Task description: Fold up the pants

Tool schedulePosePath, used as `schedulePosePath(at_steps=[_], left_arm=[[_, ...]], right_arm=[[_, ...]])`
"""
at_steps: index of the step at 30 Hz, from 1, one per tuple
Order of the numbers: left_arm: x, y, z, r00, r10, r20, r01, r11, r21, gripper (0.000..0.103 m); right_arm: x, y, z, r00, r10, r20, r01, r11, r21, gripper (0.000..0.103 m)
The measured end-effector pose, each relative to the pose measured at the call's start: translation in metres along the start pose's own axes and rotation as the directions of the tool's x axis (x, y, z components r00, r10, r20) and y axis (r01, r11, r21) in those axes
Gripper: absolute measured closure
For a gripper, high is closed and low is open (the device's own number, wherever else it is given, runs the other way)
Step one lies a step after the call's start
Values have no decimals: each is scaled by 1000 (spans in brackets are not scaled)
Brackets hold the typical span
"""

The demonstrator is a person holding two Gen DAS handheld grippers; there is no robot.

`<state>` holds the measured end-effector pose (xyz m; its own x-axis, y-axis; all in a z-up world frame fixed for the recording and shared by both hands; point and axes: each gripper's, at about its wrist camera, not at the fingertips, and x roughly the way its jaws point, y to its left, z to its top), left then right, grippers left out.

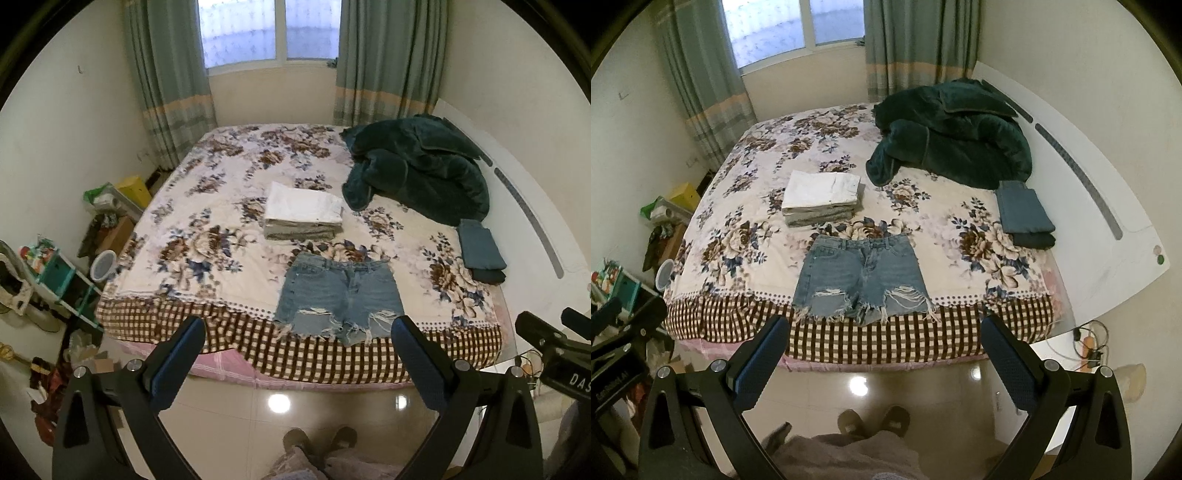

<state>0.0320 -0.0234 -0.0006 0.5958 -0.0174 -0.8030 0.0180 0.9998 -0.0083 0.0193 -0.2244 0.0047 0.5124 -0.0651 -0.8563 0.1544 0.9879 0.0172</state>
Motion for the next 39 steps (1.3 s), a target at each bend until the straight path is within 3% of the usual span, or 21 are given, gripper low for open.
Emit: schedulePosePath(at_steps=[7, 12, 17, 20, 23, 26, 29, 30, 35, 39], left_arm=[[60, -14, 15, 999, 19, -47, -17, 1000, 24, 0], [110, -33, 27, 993, 59, -103, -58, 998, 13, 0], [184, -72, 39, 980, 114, -165, -118, 993, -14, 0], [238, -101, 42, 965, 156, -211, -167, 985, -34, 0], [299, -136, 30, 953, 164, -256, -182, 982, -48, 0], [370, -173, 4, 937, 117, -328, -151, 985, -79, 0], [436, -207, -38, 921, 41, -388, -107, 983, -148, 0], [453, -218, -51, 911, 42, -411, -115, 981, -154, 0], [537, -281, -121, 849, 130, -511, -175, 984, -40, 0], [572, -311, -150, 827, 118, -549, -156, 987, -24, 0]], right_arm=[[84, -31, 19, 998, -53, -20, 54, 998, 25, 0], [157, -66, 43, 995, -56, -87, 58, 998, 17, 0], [255, -114, 81, 987, -26, -160, 21, 999, -32, 0], [327, -145, 108, 971, 7, -238, -23, 998, -64, 0], [407, -176, 132, 946, 51, -321, -82, 993, -84, 0], [490, -207, 149, 920, 97, -380, -132, 989, -67, 0], [576, -232, 156, 884, 178, -433, -207, 978, -19, 19], [604, -235, 154, 865, 199, -460, -227, 974, -5, 28], [735, -237, 141, 745, 327, -582, -332, 938, 101, 29], [805, -210, 124, 695, 333, -638, -385, 921, 62, 29]])
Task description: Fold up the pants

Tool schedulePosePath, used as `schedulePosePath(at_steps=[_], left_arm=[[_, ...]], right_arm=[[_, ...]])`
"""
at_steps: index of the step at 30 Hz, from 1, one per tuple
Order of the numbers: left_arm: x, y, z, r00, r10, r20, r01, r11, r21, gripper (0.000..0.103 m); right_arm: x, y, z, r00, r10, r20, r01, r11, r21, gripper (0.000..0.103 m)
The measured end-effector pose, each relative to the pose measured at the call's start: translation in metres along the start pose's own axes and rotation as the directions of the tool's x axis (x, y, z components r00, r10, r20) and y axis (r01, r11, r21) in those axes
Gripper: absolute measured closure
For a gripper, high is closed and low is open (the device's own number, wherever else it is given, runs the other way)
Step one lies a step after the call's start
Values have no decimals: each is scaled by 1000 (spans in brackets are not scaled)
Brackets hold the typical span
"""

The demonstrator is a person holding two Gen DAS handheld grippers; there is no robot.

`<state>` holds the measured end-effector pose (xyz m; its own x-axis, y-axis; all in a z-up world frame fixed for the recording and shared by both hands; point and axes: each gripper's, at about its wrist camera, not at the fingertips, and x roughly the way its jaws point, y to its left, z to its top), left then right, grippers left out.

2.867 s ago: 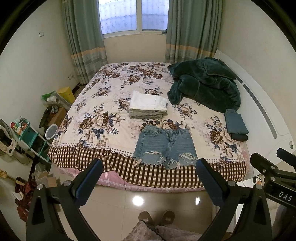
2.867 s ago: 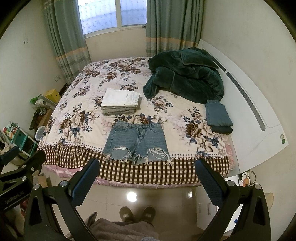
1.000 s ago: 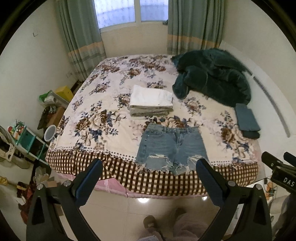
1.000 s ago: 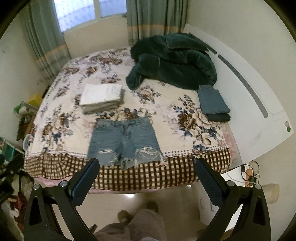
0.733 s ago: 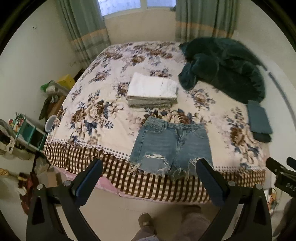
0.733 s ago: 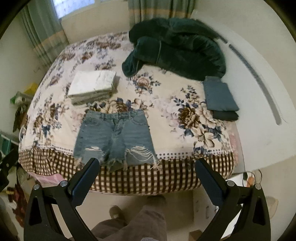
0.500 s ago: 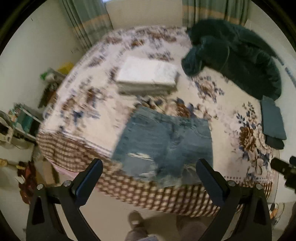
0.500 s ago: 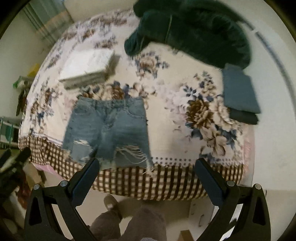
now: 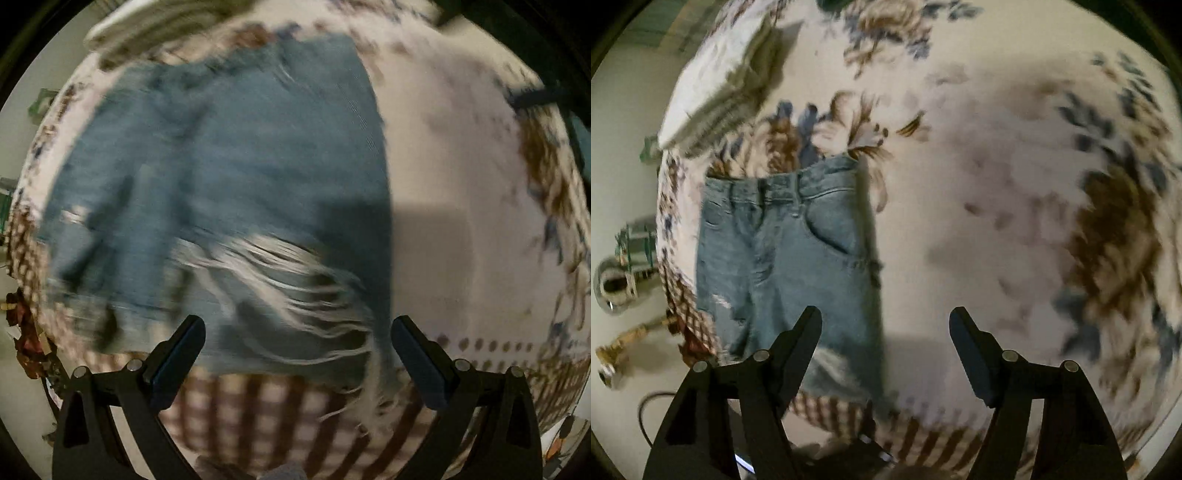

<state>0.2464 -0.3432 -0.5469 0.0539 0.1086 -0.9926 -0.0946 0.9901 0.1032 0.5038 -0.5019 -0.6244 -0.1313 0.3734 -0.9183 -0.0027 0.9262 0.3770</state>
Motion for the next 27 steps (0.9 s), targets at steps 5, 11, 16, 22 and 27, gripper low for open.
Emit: schedulePosePath(at_steps=[5, 11, 16, 22, 27], left_arm=[[12, -11, 0, 1000, 18, -7, -17, 1000, 10, 24], [-23, 10, 7, 994, -91, 55, 91, 996, 3, 99], [-70, 50, 8, 978, -170, 123, 173, 985, -20, 100], [-143, 121, 13, 950, -235, 204, 257, 962, -90, 100], [-174, 204, 17, 926, -256, 278, 310, 935, -172, 100]], right_arm=[[68, 17, 28, 996, 37, -85, -42, 998, -52, 29], [109, 28, 49, 988, 109, -112, -113, 993, -25, 30], [102, 48, 51, 989, 135, -52, -136, 991, -7, 92], [50, 94, 36, 994, 105, 32, -104, 993, -55, 93], [12, 159, 29, 992, 100, 81, -92, 990, -108, 94]])
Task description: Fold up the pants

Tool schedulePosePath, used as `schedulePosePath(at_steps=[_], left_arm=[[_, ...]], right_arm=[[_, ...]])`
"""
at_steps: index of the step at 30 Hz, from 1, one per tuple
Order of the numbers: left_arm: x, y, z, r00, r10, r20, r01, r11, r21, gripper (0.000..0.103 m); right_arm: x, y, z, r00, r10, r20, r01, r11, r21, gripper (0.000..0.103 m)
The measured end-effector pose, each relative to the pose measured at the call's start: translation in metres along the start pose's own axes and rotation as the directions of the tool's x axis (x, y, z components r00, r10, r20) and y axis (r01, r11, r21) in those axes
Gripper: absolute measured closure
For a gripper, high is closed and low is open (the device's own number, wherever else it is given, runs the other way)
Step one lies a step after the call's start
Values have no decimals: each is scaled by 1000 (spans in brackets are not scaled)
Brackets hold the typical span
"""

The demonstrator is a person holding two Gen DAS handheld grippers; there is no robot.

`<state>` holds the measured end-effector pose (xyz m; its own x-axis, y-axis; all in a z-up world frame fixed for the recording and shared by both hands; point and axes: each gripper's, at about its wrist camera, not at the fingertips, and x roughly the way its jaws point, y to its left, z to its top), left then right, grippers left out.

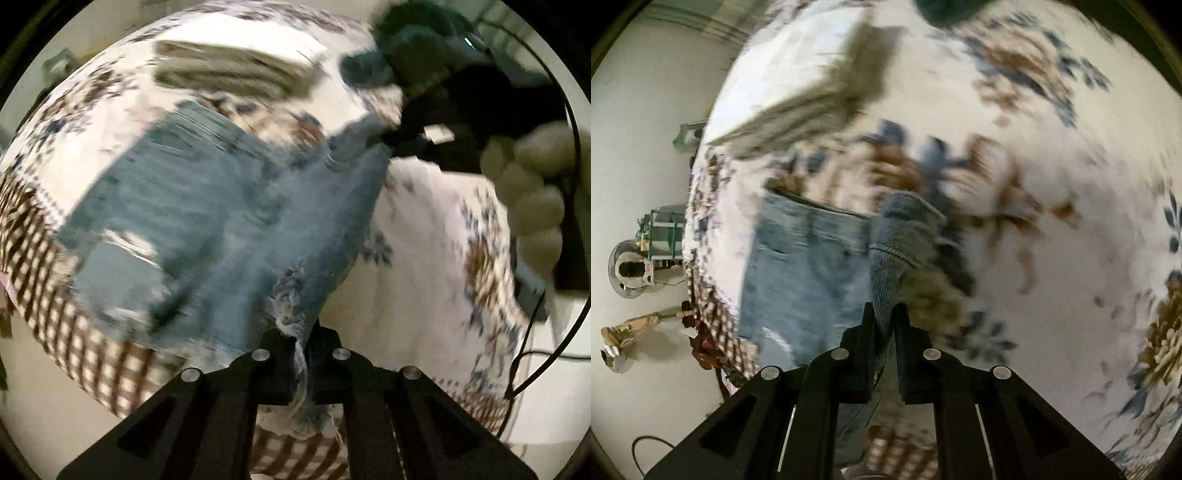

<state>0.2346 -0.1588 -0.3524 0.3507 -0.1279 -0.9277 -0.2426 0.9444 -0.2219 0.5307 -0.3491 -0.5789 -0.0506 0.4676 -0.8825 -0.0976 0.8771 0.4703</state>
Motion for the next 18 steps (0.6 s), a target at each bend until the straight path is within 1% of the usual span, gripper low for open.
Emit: schedulePosePath(at_steps=[1, 2, 3, 6, 7, 8, 9, 10, 13, 15, 16, 18], left_arm=[[4, 19, 5, 1000, 2, 13, -2, 1000, -14, 100], [-2, 38, 13, 1000, 4, 28, -3, 999, -33, 100], [0, 45, 15, 999, 12, 39, -10, 999, -52, 100], [10, 91, 29, 998, 38, 57, -30, 992, -124, 100], [9, 113, 36, 997, 49, 58, -39, 986, -162, 100], [14, 122, 35, 997, 55, 55, -44, 981, -189, 100], [19, 133, 38, 997, 65, 49, -53, 975, -215, 100], [25, 148, 40, 996, 78, 42, -66, 969, -239, 100], [55, 197, 44, 995, 97, -2, -92, 943, -320, 100], [72, 218, 47, 996, 91, -26, -94, 931, -352, 100], [84, 237, 49, 994, 98, -40, -106, 918, -382, 100], [99, 255, 53, 993, 106, -56, -119, 903, -413, 100]], right_arm=[[-5, 18, 2, 1000, -4, 7, 4, 1000, -19, 94], [-7, 32, 4, 1000, -4, 13, 4, 999, -33, 94], [-8, 48, 7, 1000, -7, 17, 7, 999, -47, 94], [6, 105, 19, 1000, -16, 12, 17, 997, -78, 94], [15, 122, 25, 1000, -22, 9, 23, 996, -89, 94], [25, 143, 30, 1000, -25, 2, 25, 994, -106, 94], [35, 156, 33, 1000, -30, -4, 29, 993, -115, 94], [49, 174, 37, 999, -40, -18, 37, 991, -132, 94], [99, 213, 48, 995, -87, -55, 76, 983, -168, 94], [131, 233, 53, 989, -131, -69, 115, 973, -199, 94], [147, 242, 55, 985, -156, -75, 137, 967, -213, 94], [172, 255, 60, 978, -191, -84, 166, 955, -244, 94]])
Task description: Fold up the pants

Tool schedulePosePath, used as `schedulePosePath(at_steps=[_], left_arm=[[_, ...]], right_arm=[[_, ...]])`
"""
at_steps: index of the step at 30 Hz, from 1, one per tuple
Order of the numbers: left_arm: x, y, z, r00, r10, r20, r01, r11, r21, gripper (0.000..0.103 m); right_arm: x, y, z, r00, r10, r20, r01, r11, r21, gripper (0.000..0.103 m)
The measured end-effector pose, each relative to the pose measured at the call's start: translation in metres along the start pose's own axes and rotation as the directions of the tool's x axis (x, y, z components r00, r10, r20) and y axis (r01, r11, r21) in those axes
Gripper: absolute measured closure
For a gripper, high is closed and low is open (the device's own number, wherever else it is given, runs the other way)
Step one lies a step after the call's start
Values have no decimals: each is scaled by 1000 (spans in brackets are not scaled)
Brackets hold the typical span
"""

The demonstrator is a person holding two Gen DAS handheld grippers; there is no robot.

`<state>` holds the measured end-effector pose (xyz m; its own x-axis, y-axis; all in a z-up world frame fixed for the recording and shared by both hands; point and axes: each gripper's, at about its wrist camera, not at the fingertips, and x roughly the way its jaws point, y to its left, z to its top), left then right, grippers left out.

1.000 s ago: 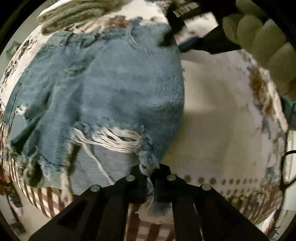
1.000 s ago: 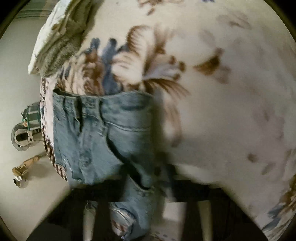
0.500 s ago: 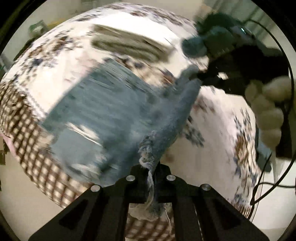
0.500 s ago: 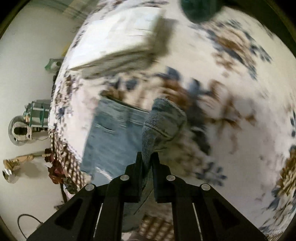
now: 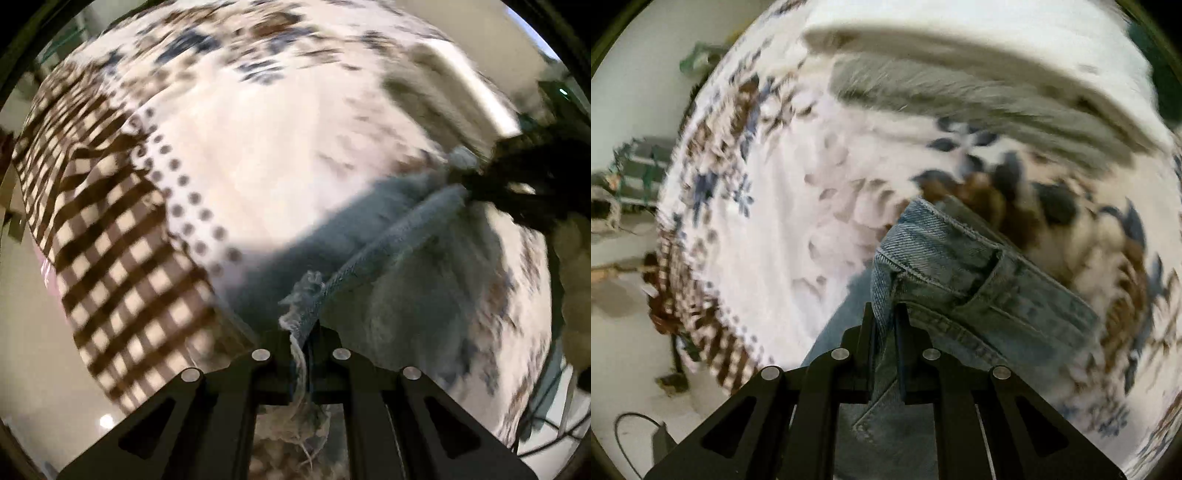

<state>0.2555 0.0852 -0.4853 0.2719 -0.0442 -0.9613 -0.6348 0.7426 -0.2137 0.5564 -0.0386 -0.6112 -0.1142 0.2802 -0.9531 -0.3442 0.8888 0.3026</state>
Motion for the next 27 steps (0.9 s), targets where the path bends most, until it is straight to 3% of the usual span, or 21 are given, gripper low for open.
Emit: schedulePosePath(at_steps=[6, 8, 9, 10, 12, 13, 15, 16, 19, 23, 27], left_arm=[[35, 22, 7, 998, -5, -67, 3, 999, -41, 96], [30, 23, 1, 999, -16, -52, 14, 999, -46, 96], [26, 23, -2, 999, -16, -42, 14, 999, -46, 95], [23, 25, -4, 999, -14, -35, 12, 999, -51, 94], [10, 29, -15, 1000, -23, -10, 21, 994, -103, 82], [3, 32, -21, 1000, -21, -1, 21, 991, -132, 77], [-6, 37, -32, 1000, -27, 1, 27, 983, -181, 51], [-12, 41, -42, 999, -42, 8, 43, 973, -225, 47], [-17, 44, -72, 997, -80, -7, 73, 941, -331, 46], [6, 30, -106, 984, -159, -87, 108, 899, -424, 46], [41, 3, -144, 947, -277, -160, 161, 844, -512, 46]], right_arm=[[54, 12, 14, 995, -70, -72, 67, 997, -42, 93], [51, 5, 17, 996, -15, -85, 15, 1000, -2, 80], [48, 2, 18, 995, 30, -90, -29, 1000, 12, 64], [41, -4, 18, 992, 85, -95, -83, 996, 28, 41], [23, -14, 15, 990, 121, -71, -119, 992, 34, 22], [10, -21, 12, 991, 125, -51, -124, 992, 31, 22], [-14, -40, 3, 992, 122, -23, -121, 992, 41, 22], [-22, -49, -1, 993, 119, -13, -119, 992, 51, 20], [-47, -89, -18, 993, 120, 14, -121, 988, 98, 5], [-49, -152, -44, 994, 111, 15, -112, 975, 192, 5], [-14, -199, -61, 985, 167, -30, -154, 954, 256, 5]])
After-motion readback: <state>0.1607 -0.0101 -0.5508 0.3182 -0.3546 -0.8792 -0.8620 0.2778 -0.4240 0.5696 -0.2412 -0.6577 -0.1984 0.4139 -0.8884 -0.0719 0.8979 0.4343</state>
